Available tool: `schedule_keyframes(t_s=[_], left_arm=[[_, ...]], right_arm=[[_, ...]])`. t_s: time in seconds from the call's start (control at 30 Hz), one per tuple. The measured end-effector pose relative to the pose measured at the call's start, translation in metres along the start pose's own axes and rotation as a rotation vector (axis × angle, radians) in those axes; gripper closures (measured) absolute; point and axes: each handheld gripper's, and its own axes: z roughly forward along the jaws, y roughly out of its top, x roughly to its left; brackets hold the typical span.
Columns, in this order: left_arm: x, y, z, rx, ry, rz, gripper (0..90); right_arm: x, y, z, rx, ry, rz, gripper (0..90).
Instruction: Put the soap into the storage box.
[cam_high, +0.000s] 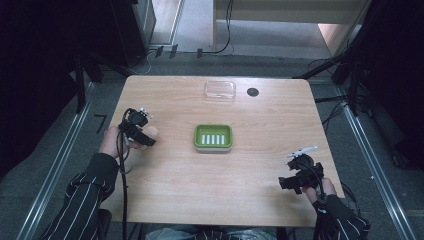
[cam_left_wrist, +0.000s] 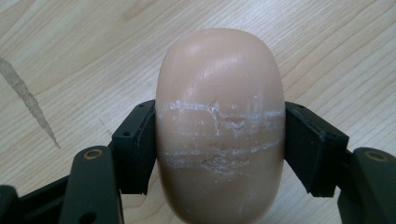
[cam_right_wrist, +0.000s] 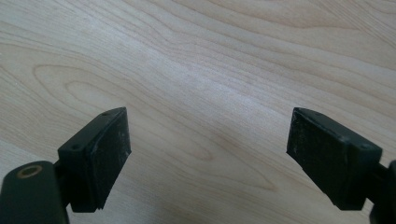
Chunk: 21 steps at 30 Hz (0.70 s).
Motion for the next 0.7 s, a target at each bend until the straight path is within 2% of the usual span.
schedule_keyframes(t_s=[0.3,0.7], left_arm=[[-0.0035,0.0050,-0.0052,-0.020,0.002,0.021,33.4],[-0.0033,0.0104,-0.0090,-0.041,-0.004,0.026,33.5]], right_arm=[[0.0002,0.0000,0.0002,0.002,0.000,0.000,14.2],[0.0003,-0.0001,0.0001,-0.002,-0.002,-0.002,14.2]])
